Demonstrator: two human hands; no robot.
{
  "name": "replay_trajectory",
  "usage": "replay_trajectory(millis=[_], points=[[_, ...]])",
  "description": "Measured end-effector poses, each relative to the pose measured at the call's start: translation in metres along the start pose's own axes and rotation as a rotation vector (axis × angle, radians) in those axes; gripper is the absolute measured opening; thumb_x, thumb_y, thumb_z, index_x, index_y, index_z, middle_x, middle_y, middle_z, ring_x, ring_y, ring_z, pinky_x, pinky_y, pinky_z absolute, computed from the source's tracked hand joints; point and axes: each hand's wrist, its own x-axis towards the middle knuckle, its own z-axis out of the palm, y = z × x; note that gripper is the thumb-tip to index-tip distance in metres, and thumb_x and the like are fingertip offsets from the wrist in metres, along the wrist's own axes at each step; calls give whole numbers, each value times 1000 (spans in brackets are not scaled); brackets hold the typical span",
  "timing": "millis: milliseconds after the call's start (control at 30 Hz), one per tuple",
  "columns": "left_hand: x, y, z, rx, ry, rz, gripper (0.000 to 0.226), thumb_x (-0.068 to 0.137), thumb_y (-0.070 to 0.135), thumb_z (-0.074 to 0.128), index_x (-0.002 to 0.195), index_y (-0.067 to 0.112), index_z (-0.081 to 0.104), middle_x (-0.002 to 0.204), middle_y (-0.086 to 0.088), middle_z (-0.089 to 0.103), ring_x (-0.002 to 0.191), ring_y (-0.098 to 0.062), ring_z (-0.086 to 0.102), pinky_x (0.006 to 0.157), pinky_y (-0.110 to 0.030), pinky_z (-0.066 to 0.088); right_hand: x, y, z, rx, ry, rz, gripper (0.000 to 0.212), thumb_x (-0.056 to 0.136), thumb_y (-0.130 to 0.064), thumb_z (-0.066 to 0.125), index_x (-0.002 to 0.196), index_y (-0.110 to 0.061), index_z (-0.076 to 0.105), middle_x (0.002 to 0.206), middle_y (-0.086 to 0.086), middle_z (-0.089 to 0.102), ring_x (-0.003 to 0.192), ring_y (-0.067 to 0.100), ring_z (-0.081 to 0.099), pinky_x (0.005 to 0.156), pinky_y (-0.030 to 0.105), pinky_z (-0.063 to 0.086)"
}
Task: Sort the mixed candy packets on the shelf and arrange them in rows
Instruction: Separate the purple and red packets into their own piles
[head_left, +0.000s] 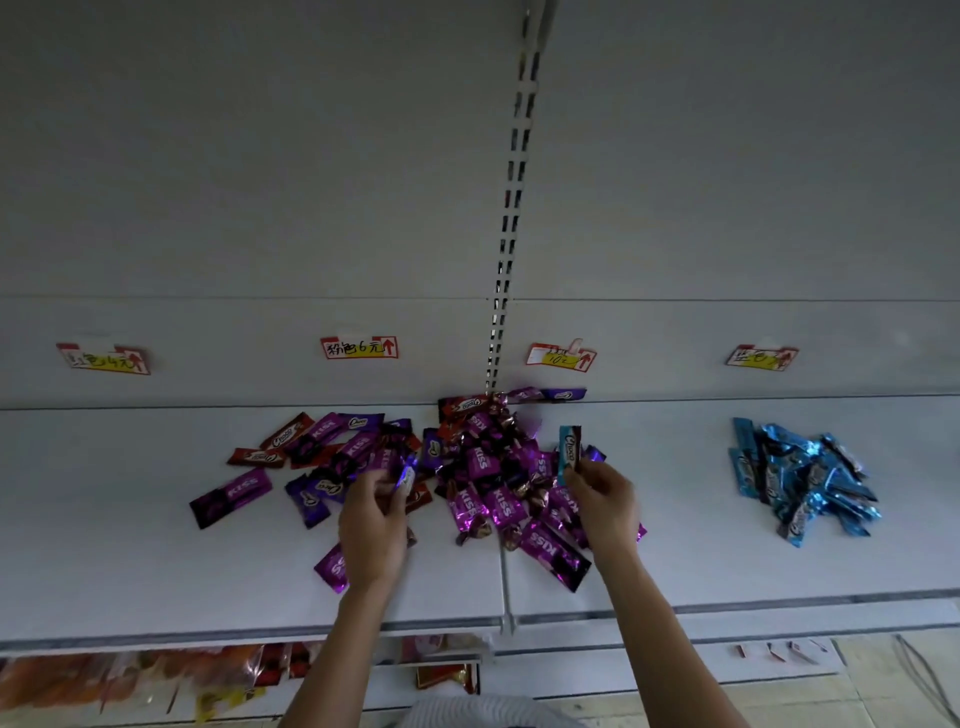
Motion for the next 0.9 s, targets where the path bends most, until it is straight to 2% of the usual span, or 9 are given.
replay_trajectory(millis=[167,300,400,467,533,633,733,800,900], points=[[-13,31,24,-174,-78,-24,18,87,9,61,105,9,58,88,4,59,76,-5,55,62,-8,38,5,8,-27,81,-12,86,16,87,-12,63,102,-11,67,84,2,69,69,18,63,63,30,50],[-27,59,51,-258,-241,-46,12,91,22,57,101,16,60,80,4,60,71,-6,55,58,-13,39,13,17,-56,42,-7,74,12,87,-12,62,97,-13,68,87,5,70,74,18,64,63,25,49],[-39,68,69,-259,-308,-44,9,92,23,56,97,17,61,81,5,62,74,-4,56,57,-7,39,23,25,-81,-9,18,44,10,86,-12,62,91,-13,70,83,6,70,70,20,62,65,32,50],[-47,70,78,-267,-301,-53,9,92,22,56,95,17,62,80,3,63,71,-10,58,57,-11,40,30,35,-104,-84,123,25,10,87,-14,61,91,-13,71,85,7,68,71,21,59,64,29,44],[-56,73,85,-274,-288,-61,7,92,21,55,95,17,60,80,3,63,71,-14,58,58,-17,41,39,47,-130,-157,266,13,12,88,-15,61,93,-12,71,90,10,66,79,21,56,70,25,38],[-67,80,93,-244,-242,-6,6,93,21,55,96,18,59,83,6,62,74,-8,57,59,-16,39,55,65,-165,-163,392,58,15,88,-14,59,97,-10,70,95,13,63,85,25,57,80,29,44],[-73,86,98,-215,-192,46,4,93,20,54,95,18,57,80,7,60,71,-5,55,56,-14,37,71,76,-187,-125,434,99,15,88,-12,59,98,-12,70,96,14,64,86,29,61,89,41,50],[-76,87,100,-214,-152,49,5,93,18,54,97,18,55,82,10,59,74,-4,55,57,-12,38,77,80,-195,-124,420,100,18,88,-9,57,101,-11,69,98,14,65,89,28,61,90,36,49],[-79,85,99,-245,-92,35,13,92,15,55,105,16,53,86,10,58,79,-3,57,61,-12,40,75,82,-197,-116,375,72,27,90,-7,55,116,-12,63,108,13,62,92,24,60,85,29,46]])
